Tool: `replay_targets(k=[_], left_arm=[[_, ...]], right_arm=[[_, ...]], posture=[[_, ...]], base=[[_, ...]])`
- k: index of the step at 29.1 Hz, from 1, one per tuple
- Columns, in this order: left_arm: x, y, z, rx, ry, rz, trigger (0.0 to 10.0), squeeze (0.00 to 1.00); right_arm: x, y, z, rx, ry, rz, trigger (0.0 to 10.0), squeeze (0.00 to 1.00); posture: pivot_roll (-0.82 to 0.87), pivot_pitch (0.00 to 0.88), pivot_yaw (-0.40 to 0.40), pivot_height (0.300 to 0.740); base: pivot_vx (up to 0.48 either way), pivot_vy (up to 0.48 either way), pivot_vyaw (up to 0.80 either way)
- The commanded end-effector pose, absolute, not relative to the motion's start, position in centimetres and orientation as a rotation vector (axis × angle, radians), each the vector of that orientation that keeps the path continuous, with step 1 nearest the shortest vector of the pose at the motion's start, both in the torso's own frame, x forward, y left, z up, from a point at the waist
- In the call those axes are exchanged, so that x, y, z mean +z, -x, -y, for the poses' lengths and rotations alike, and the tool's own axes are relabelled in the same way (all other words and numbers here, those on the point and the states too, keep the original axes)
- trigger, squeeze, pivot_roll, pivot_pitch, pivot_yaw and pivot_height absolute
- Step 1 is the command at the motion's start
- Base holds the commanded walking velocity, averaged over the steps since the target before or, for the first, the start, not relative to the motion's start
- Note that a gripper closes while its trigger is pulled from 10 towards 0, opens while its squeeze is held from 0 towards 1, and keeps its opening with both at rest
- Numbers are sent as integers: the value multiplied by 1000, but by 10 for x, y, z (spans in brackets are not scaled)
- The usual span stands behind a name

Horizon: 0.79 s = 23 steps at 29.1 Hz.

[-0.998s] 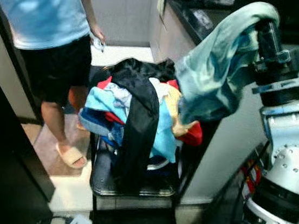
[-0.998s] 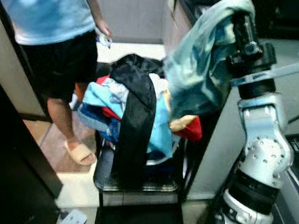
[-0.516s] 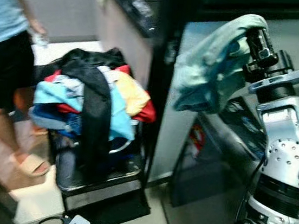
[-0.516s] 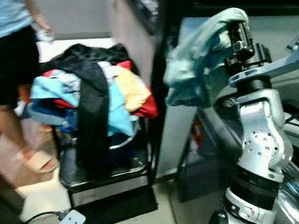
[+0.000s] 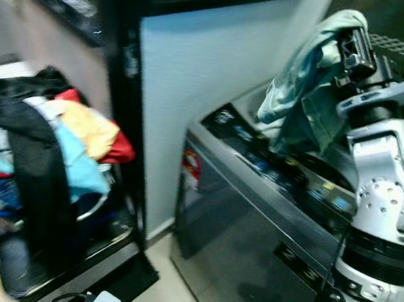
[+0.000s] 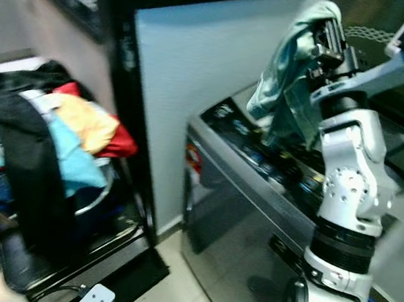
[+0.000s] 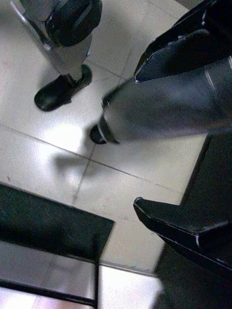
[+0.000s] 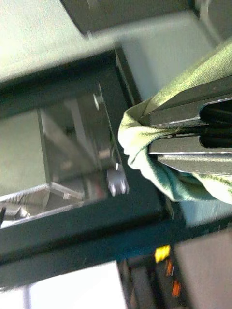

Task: Clothes washing

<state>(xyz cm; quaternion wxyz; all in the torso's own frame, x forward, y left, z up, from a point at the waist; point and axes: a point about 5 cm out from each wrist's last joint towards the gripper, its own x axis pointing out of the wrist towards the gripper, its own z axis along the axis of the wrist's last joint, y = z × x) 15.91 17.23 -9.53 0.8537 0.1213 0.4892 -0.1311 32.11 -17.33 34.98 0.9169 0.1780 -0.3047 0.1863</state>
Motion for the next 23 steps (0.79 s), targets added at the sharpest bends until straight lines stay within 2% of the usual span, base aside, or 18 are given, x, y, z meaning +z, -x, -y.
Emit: replay_targets(k=[1,14,15,17,19,23], left_arm=[[-97,-155,-174,-281,-258,-1046,10000,0],[-97,-155,-173,-281,-242,-1048,10000,0],[-97,-155,-173,-282,-240,-1050,10000,0],[-97,-155,-173,-282,-240,-1050,10000,0],[-98,-153,-173,-282,-237,-1055,10000,0],[-98,-153,-173,-283,-236,-1057,10000,0]], right_arm=[[350,-323,168,363,-323,620,10000,0],[326,-339,137,370,-194,475,10000,0],[321,-339,128,388,-171,452,10000,0],[321,-339,128,388,-171,452,10000,0],[304,-344,112,406,-71,357,10000,0],[296,-346,109,388,-22,318,10000,0]], posture=[[41,24,-13,740],[49,18,-26,740],[51,17,-30,740],[51,17,-30,740],[51,19,-31,740],[51,20,-30,740]], base=[[0,0,-800],[0,0,-800],[0,0,0],[0,0,0],[0,0,0],[0,0,0]])
